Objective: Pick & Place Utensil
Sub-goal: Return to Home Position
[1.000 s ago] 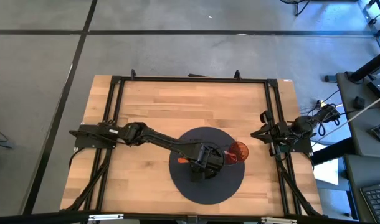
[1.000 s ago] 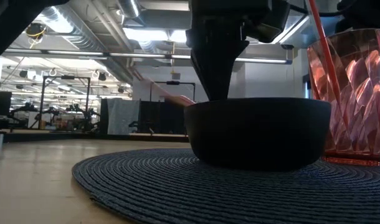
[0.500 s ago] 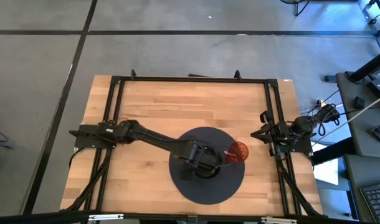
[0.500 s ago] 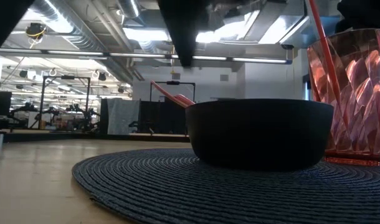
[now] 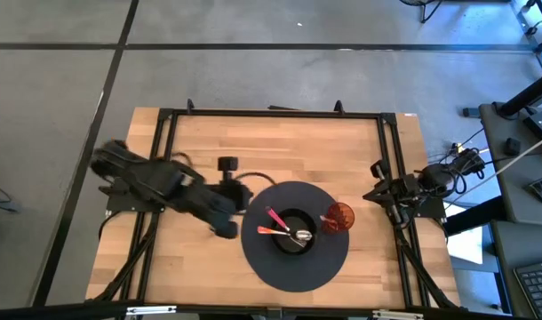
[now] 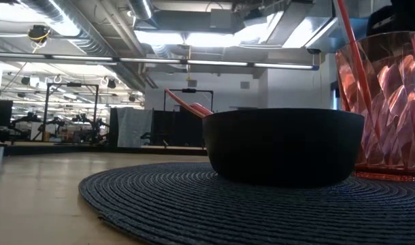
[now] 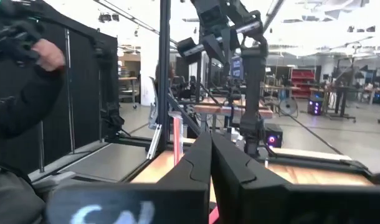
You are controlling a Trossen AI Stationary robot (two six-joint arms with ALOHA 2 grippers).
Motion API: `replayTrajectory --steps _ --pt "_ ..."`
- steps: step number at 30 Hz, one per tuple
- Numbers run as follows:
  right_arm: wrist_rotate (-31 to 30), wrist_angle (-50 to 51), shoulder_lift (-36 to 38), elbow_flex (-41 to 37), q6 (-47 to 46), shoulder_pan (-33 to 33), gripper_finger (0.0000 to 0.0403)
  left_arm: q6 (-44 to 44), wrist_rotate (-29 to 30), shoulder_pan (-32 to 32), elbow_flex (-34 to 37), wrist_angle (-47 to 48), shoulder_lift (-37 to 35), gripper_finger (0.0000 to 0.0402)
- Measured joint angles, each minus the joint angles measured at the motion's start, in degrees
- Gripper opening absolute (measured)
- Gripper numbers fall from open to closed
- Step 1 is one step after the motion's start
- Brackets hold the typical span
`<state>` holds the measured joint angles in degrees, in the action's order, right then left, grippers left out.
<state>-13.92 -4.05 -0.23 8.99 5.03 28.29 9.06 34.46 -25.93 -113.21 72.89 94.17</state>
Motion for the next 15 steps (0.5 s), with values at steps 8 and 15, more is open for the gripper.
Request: replayTrajectory --steps 8,15 --pt "0.07 -0.81 -0.02 0.00 0.69 0.00 0.0004 -16.32 -13.84 4.20 31.19 -26.76 -25.81 0.0001" --pt "0.12 -0.81 -0.01 0.00 1.46 0.00 0.0006 -17.14 -16.76 10.58 52.26 -45.39 -48.89 0.0001"
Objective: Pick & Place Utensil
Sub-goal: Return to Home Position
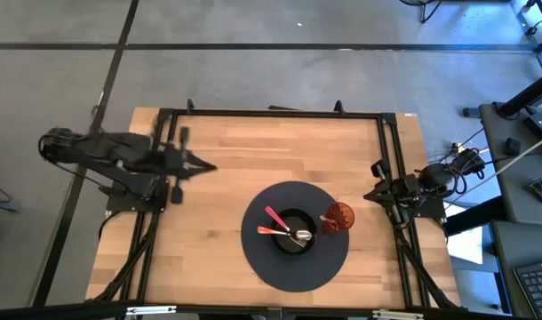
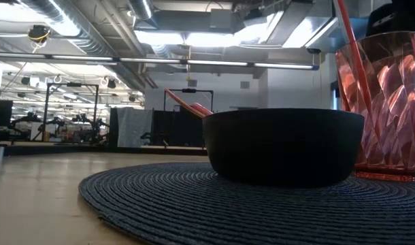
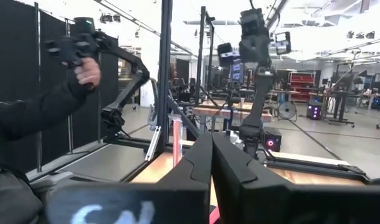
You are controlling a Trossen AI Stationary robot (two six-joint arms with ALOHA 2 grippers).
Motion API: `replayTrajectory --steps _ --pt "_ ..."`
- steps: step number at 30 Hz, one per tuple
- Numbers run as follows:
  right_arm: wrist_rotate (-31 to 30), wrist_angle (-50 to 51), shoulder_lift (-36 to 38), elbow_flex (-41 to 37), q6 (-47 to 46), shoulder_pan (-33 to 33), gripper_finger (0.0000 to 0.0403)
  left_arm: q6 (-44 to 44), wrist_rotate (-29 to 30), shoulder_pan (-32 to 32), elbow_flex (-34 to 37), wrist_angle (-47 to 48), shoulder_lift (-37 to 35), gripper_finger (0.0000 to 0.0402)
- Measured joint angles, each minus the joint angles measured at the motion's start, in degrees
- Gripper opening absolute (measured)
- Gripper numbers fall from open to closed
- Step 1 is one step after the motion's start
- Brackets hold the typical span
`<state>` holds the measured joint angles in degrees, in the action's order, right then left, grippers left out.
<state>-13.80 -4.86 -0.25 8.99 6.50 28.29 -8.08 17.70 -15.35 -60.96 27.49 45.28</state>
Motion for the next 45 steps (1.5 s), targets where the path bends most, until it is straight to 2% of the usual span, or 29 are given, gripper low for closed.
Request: replayTrajectory --steps 5,8,12,14,17,19,23,26,30,35,37,41,45 --pt "4.24 -0.04 -0.01 0.00 0.00 0.00 0.0004 3.87 5.09 1.70 9.77 -1.07 -14.88 0.0002" --pt "4.39 -0.50 -0.01 0.00 0.03 0.00 0.0007 5.07 8.19 1.68 15.98 -5.09 -23.21 0.0001" --pt "4.39 -0.48 0.00 0.00 0.23 0.00 0.0004 1.39 8.78 1.68 23.73 -12.87 -31.82 0.0001" --pt "4.36 -0.49 0.00 0.00 0.24 0.00 0.0003 -0.22 11.11 1.64 26.59 -14.56 -35.00 0.0002" --pt "0.10 -1.20 0.01 0.00 -0.03 0.00 0.0003 0.40 20.18 1.64 28.96 -15.48 -38.72 0.0002" --pt "-4.99 -2.26 -0.01 0.00 0.11 -0.01 0.0002 0.45 22.88 1.68 30.00 -15.62 -41.15 0.0002" --pt "-8.55 -2.25 -0.01 0.67 1.48 -0.02 0.0002 -2.54 17.31 1.64 32.26 -15.47 -45.30 0.0002" --pt "-8.22 -2.43 -0.03 2.68 1.50 -0.02 0.0001 -3.62 19.92 1.64 34.59 -18.44 -45.20 0.0001" --pt "-9.53 2.55 -0.14 6.35 1.36 -0.90 0.0001 -7.89 20.74 1.65 38.29 -27.41 -45.22 0.0001" --pt "-10.02 13.09 -0.40 10.20 -0.73 -2.62 0.0001 -9.16 20.15 1.68 40.34 -24.83 -45.25 0.0002" --pt "-9.69 15.06 -0.40 10.18 -0.84 -3.20 0.0001 -9.90 16.45 1.67 42.04 -24.25 -45.22 0.0001" --pt "-10.46 9.96 -0.67 6.69 -0.14 -5.40 0.0001 -13.06 7.36 1.64 45.30 -27.49 -45.23 0.0001" --pt "-7.16 7.41 -0.88 3.38 -1.25 -8.44 0.0000 -13.25 5.31 1.66 49.40 -28.30 -45.25 0.0001"
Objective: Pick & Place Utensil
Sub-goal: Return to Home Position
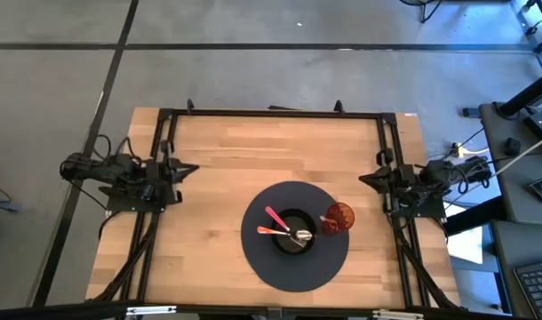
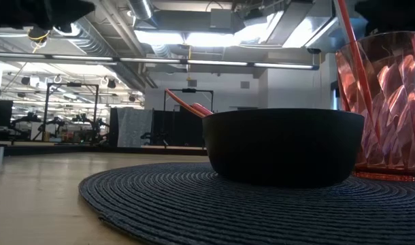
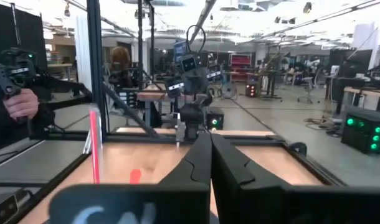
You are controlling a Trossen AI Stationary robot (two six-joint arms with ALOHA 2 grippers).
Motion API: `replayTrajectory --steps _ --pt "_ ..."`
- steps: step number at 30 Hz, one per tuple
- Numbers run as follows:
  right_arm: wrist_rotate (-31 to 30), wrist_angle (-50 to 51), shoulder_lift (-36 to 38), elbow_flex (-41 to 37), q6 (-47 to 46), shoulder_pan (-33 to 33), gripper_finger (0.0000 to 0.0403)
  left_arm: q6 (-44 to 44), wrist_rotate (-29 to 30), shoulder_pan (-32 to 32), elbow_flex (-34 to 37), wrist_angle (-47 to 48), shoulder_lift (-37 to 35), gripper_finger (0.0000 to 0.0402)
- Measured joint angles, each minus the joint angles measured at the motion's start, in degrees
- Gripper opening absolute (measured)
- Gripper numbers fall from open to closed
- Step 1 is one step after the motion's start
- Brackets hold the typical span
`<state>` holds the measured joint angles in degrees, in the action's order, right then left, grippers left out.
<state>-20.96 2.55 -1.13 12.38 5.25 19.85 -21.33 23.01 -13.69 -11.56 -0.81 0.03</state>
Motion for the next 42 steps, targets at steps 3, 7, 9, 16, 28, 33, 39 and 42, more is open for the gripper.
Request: replayTrajectory --steps 3,7,9,16,28,33,39,42 --pt "1.48 -2.29 0.03 -2.01 -0.02 -2.29 0.0000 1.21 -0.73 0.02 1.76 0.75 0.00 0.0002" --pt "6.12 -7.11 -0.09 -5.49 -0.01 -5.91 0.0000 1.82 -5.85 0.84 3.72 2.17 0.00 0.0002" --pt "8.86 -8.75 -0.09 -7.08 -0.34 -7.95 0.0000 2.90 -6.65 2.09 4.53 2.24 0.00 0.0001" --pt "15.48 -11.83 -0.12 -12.11 -3.00 -15.01 0.0000 7.33 -16.47 9.35 10.45 0.87 0.02 0.0001" --pt "19.18 -11.56 -0.28 -12.04 -6.10 -20.55 0.0000 10.11 -26.54 21.46 11.07 -0.50 0.81 0.0002" --pt "20.01 -11.06 -0.28 -12.04 -6.16 -20.99 0.0000 11.65 -27.85 23.03 11.07 -0.75 0.83 0.0002" --pt "19.14 -11.91 -0.28 -11.97 -4.97 -20.98 0.0018 13.96 -25.70 23.23 11.07 -0.56 0.85 0.0002" --pt "19.07 -11.94 -0.31 -11.97 -3.23 -20.98 0.0029 16.01 -24.47 23.23 11.07 -0.29 0.85 0.0003"
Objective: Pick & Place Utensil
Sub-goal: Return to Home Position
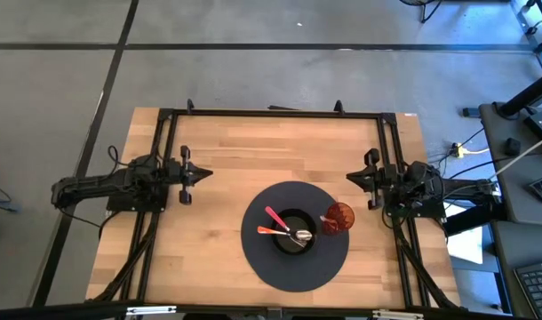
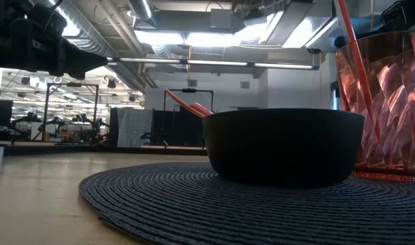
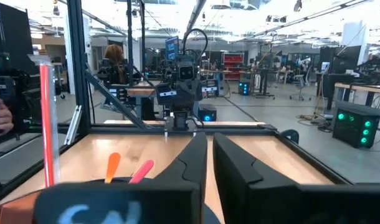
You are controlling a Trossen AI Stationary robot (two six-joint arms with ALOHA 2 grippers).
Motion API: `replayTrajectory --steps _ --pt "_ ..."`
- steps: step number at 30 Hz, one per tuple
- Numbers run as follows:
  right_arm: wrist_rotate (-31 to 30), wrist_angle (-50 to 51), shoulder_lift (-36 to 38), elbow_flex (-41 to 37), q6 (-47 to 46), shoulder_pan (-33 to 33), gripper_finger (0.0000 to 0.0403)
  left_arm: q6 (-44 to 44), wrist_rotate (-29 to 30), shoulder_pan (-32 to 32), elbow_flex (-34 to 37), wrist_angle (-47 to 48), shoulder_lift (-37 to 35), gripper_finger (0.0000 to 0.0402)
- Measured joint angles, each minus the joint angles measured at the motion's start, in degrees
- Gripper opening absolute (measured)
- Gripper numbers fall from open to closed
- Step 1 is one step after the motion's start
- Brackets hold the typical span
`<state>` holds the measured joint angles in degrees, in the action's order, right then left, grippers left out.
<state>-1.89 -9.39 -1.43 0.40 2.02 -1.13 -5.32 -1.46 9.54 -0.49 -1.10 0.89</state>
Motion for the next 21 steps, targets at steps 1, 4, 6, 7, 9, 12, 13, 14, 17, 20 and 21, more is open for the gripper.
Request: replayTrajectory --steps 1,4,6,7,9,12,13,14,17,20,21 --pt "0.00 0.00 0.00 0.00 -0.03 0.00 0.0030 0.97 0.01 0.00 0.00 0.00 0.00 0.0003" --pt "0.00 0.63 0.00 0.00 -0.33 0.00 0.0032 2.54 0.03 0.00 0.00 0.00 0.00 0.0002" --pt "0.00 1.14 0.00 0.00 -0.33 0.00 0.0033 2.62 0.05 0.00 0.00 0.00 0.00 0.0002" --pt "0.00 1.22 0.00 0.00 -0.31 0.00 0.0033 2.63 0.05 0.00 0.00 0.00 0.00 0.0003" --pt "0.00 1.36 0.00 0.00 -0.13 0.00 0.0034 2.63 0.06 0.00 0.00 0.00 0.00 0.0005" --pt "0.00 1.55 0.00 0.00 -0.31 0.00 0.0034 2.64 0.08 0.00 0.00 0.00 0.00 0.0008" --pt "0.00 1.55 0.00 0.00 -0.26 0.00 0.0034 2.62 0.09 0.00 0.00 0.00 0.00 0.0008" --pt "0.00 1.55 0.00 0.00 -0.15 0.00 0.0034 2.62 0.10 0.00 0.00 0.00 0.00 0.0008" --pt "0.00 1.55 0.00 0.00 -0.35 0.00 0.0034 2.62 0.13 0.00 0.00 0.00 0.00 0.0006" --pt "0.00 1.55 0.00 0.00 -0.14 0.00 0.0035 2.62 0.14 0.00 0.00 0.00 0.00 0.0006" --pt "0.00 1.55 0.00 0.00 -0.17 0.00 0.0035 2.62 0.16 0.00 0.00 0.00 0.00 0.0007"
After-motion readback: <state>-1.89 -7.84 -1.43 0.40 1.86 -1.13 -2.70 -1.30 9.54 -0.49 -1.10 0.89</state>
